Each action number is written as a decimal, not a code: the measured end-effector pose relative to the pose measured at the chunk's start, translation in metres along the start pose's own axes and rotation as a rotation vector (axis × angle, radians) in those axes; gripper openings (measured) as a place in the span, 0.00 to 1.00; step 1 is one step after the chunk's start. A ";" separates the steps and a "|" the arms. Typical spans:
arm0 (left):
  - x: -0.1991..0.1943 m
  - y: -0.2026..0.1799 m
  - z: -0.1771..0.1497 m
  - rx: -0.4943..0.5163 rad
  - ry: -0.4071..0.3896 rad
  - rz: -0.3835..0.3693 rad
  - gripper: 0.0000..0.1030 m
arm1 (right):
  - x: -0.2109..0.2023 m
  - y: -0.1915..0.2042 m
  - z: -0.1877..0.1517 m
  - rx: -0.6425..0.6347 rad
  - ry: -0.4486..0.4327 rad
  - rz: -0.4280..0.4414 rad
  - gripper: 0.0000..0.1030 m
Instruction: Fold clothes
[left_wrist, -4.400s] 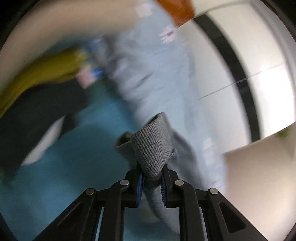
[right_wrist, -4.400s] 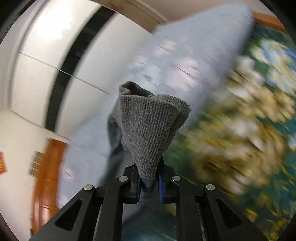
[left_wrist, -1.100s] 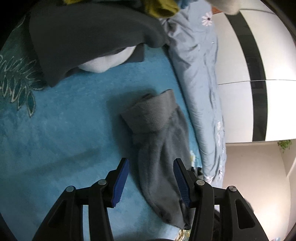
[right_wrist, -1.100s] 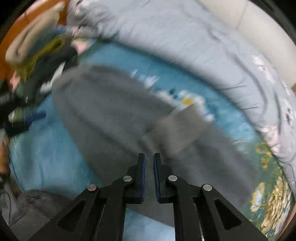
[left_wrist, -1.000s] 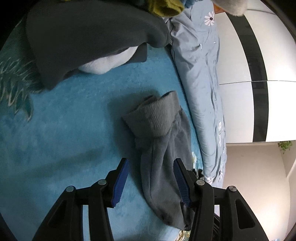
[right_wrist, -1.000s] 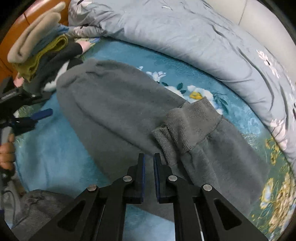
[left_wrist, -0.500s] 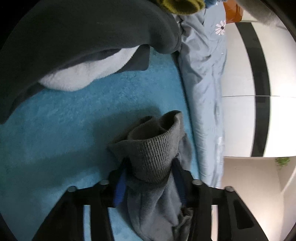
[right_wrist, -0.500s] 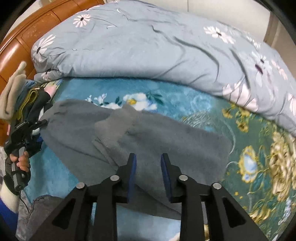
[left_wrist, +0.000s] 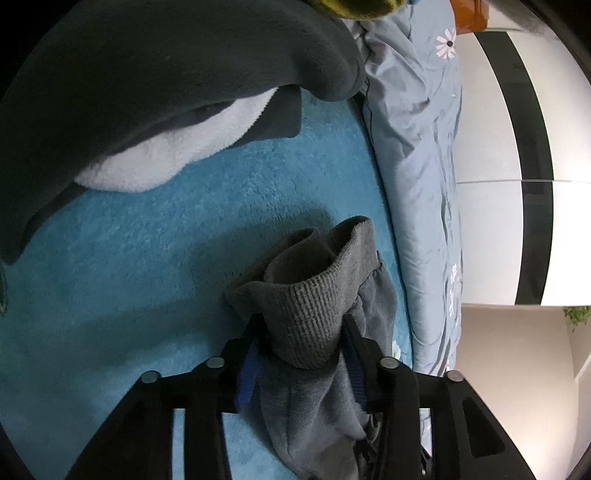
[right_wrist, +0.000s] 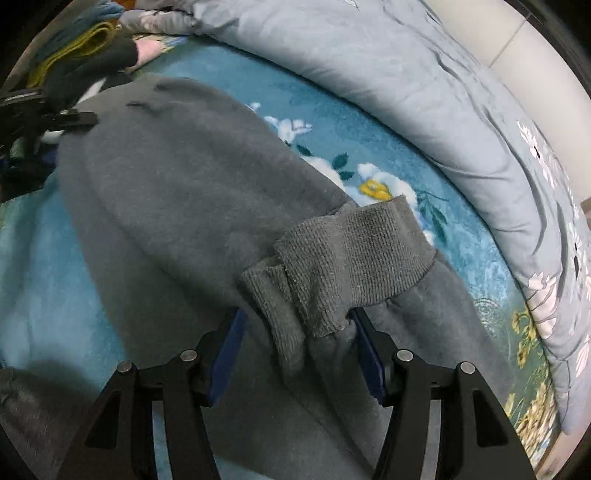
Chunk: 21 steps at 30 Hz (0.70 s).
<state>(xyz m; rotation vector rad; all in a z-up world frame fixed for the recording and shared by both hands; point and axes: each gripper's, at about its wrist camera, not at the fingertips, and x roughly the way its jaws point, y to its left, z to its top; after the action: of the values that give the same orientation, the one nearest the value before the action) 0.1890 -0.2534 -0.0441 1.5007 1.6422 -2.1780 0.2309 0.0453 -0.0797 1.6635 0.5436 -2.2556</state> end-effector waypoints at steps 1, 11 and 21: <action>0.000 0.000 0.000 0.007 0.004 0.003 0.50 | 0.001 -0.003 -0.001 0.016 -0.003 0.005 0.52; 0.006 0.006 -0.001 -0.004 -0.002 -0.058 0.57 | -0.020 -0.057 -0.020 0.244 -0.045 0.178 0.16; 0.003 0.015 -0.005 -0.016 -0.021 -0.074 0.57 | -0.061 -0.024 -0.032 0.135 -0.156 0.251 0.14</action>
<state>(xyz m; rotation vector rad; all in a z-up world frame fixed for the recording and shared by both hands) 0.1984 -0.2543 -0.0572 1.4307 1.7319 -2.2034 0.2652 0.0820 -0.0264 1.5020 0.1399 -2.2504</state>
